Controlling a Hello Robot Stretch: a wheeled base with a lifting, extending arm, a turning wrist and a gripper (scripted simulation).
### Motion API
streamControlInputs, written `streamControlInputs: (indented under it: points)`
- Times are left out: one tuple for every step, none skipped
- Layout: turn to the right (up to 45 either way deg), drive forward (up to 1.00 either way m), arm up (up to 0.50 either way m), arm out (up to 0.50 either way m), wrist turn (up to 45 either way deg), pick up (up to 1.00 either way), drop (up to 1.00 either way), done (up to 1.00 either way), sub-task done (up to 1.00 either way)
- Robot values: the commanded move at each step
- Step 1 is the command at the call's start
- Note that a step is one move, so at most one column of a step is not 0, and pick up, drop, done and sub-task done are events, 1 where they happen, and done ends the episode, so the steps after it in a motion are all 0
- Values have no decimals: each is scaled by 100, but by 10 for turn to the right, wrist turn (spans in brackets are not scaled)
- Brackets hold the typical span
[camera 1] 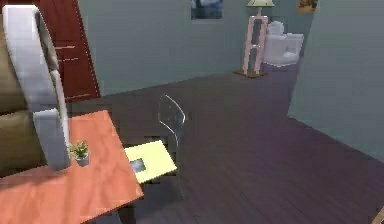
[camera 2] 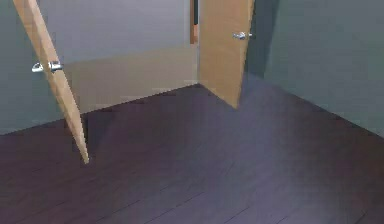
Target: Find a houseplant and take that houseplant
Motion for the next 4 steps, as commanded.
streamControlInputs:
  points:
    - [-450,0,0,0,0,0,0,0,0]
    - [-450,0,0,0,0,0,0,0,0]
    - [-300,0,0,0,0,0,0,0,0]
    - [450,0,0,0,0,0,0,0,0]
